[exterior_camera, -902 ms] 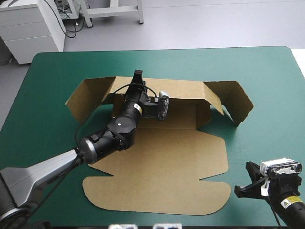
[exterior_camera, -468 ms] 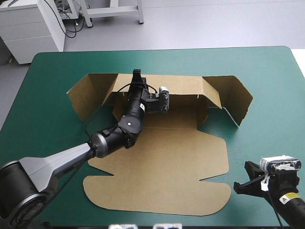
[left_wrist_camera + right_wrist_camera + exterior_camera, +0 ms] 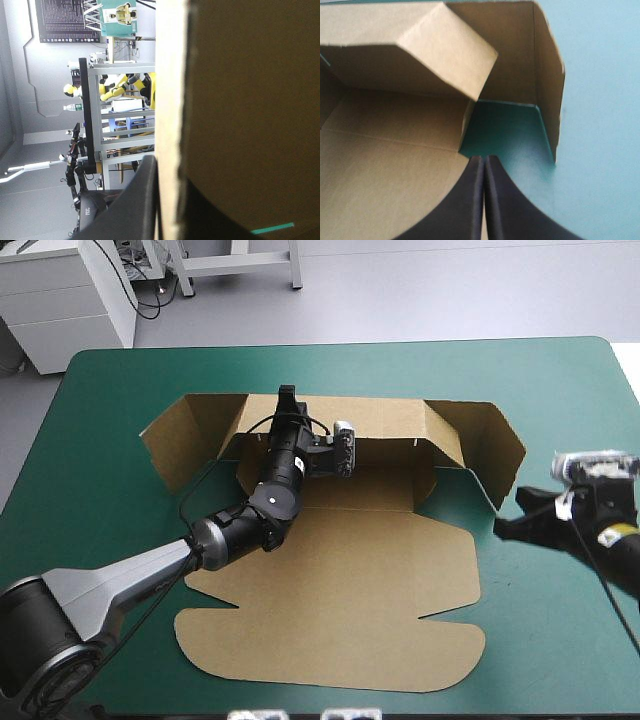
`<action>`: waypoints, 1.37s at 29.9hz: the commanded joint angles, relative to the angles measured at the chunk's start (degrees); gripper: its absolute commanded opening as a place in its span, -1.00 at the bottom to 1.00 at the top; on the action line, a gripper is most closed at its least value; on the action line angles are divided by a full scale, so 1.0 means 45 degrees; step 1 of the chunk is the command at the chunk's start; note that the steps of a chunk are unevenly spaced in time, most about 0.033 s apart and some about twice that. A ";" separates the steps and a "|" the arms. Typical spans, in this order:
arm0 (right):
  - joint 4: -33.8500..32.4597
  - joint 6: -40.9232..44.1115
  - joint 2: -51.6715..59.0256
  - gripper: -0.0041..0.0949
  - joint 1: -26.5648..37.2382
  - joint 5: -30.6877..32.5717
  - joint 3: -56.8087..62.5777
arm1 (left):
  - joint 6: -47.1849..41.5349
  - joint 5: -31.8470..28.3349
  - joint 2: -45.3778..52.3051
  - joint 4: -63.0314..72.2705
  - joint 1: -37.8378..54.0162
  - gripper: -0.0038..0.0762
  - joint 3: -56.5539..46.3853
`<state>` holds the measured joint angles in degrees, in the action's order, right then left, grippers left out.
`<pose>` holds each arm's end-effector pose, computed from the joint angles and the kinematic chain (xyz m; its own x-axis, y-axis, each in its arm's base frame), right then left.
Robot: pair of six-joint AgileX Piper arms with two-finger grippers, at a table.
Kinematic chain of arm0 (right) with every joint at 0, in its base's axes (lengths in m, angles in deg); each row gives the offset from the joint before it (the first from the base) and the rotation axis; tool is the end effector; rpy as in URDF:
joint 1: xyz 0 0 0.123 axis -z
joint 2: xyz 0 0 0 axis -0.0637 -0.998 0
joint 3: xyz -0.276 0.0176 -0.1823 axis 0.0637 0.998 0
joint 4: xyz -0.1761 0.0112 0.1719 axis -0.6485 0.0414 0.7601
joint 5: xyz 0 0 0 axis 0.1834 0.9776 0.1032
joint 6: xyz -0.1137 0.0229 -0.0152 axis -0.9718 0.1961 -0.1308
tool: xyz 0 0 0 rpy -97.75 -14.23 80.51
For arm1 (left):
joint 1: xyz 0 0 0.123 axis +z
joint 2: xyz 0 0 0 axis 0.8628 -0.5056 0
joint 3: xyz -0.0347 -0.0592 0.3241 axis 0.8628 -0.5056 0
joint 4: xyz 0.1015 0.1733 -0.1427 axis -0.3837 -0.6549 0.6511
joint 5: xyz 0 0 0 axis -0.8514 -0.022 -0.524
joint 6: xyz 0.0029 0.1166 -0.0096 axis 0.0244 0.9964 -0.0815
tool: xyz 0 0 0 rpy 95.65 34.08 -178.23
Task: Fold the box
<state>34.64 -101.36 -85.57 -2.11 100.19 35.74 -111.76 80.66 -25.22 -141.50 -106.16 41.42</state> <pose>0.1325 0.0306 0.3889 -0.5081 0.0061 -0.8613 -0.2297 0.9628 0.1423 0.3240 -0.2419 0.3341 0.1436 0.9881 -0.0559 0.2653 0.0160 0.9640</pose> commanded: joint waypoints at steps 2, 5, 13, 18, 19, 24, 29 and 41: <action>0.0286 -0.0489 -0.3207 -0.95 -0.0039 -0.0428 -0.3491 | -0.0122 0.0503 0.0546 -0.1588 -0.0005 -0.92 0.0360; 0.0286 -0.0489 -0.5602 -0.95 -0.0039 0.0420 -0.6142 | -0.0122 0.0503 0.0546 -0.1588 -0.0005 -0.92 0.0360; 0.0480 0.0107 -1.1488 -0.94 -0.0039 0.3261 -1.2828 | -0.0122 0.0503 0.0546 -0.1588 -0.0005 -0.92 0.0360; 0.0480 0.0988 -1.4302 -0.94 -0.0039 0.4608 -1.5562 | -0.0122 0.0503 0.0546 -0.1568 -0.0005 -0.92 0.0360; 0.0480 0.1050 -1.4743 -0.94 -0.0039 0.5072 -1.5936 | -0.0122 0.0503 0.0538 -0.1568 -0.0005 -0.92 0.0360; 0.0480 0.1055 -1.5499 -0.94 -0.0096 0.6106 -1.6245 | -0.0122 0.0549 0.0469 -0.1568 -0.0005 -0.92 0.0360; 0.0776 0.0901 -1.5007 -0.94 -0.0184 0.6361 -1.6160 | -0.0122 0.0809 0.0211 -0.1568 -0.0005 -0.92 0.0360; 0.0797 0.0012 -1.3174 -0.95 -0.0184 0.6361 -1.2719 | -0.0122 0.1102 0.0048 -0.1568 -0.0005 -0.92 0.0382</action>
<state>36.65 -99.28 -150.65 -3.07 128.16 -23.33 -111.77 83.07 -27.09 -143.51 -106.16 41.80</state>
